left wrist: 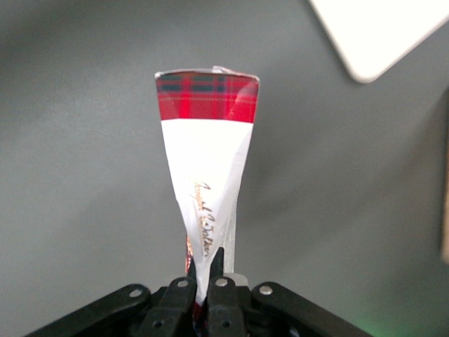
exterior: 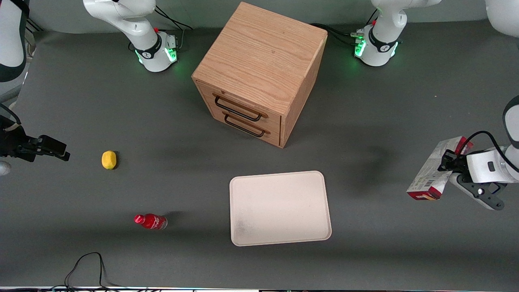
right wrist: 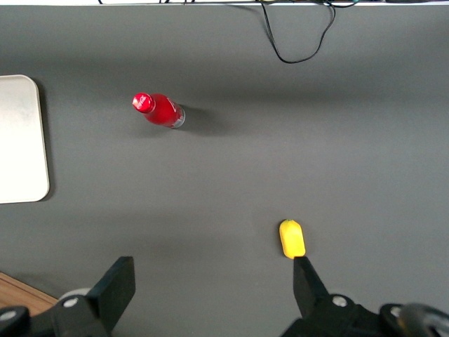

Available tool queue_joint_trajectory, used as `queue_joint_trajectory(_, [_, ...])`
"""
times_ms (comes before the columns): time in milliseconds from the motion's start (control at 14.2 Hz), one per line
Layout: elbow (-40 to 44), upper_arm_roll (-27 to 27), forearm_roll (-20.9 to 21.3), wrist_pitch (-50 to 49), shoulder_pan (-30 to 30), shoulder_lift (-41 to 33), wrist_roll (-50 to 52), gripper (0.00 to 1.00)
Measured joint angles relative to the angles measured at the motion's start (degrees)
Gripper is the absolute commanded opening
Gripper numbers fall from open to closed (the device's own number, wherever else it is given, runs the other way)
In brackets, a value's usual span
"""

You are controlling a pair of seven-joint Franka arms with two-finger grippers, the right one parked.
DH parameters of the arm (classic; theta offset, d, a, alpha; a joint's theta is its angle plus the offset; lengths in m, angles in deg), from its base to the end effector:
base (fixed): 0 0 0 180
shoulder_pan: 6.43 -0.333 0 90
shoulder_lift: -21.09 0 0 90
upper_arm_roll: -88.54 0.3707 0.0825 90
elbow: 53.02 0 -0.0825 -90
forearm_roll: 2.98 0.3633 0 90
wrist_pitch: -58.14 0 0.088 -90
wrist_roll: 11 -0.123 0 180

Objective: Place red cookie box on tray
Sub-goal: 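Carry the held box over the cream tray with the left gripper, then lower the box onto the tray and open the left gripper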

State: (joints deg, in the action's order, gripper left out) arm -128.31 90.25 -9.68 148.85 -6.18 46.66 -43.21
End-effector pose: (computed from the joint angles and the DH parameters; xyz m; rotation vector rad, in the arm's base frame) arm 0.6720 -0.0013 0.5085 2.8814 -0.7768 -0.2086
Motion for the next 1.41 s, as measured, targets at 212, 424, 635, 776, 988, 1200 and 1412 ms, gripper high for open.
queue_joint_trajectory(212, [3.4,-4.0,-0.1,-0.8,4.6,0.1,21.7,0.00])
queue_joint_trajectory(424, [4.0,-6.8,-0.1,3.6,10.1,2.3,40.1,0.00])
queue_joint_trajectory(635, [4.5,-7.0,0.5,11.0,14.5,7.6,50.8,0.00])
queue_joint_trajectory(776, [4.7,-7.0,2.8,17.0,16.6,12.4,56.3,0.00])
queue_joint_trajectory(988, [5.0,-7.0,4.7,25.1,18.7,18.8,60.3,0.00])
queue_joint_trajectory(1200, [5.5,-7.0,6.0,28.2,19.0,23.0,61.2,0.00])
queue_joint_trajectory(1412, [5.8,-7.0,6.0,28.4,19.3,24.3,61.9,0.14])
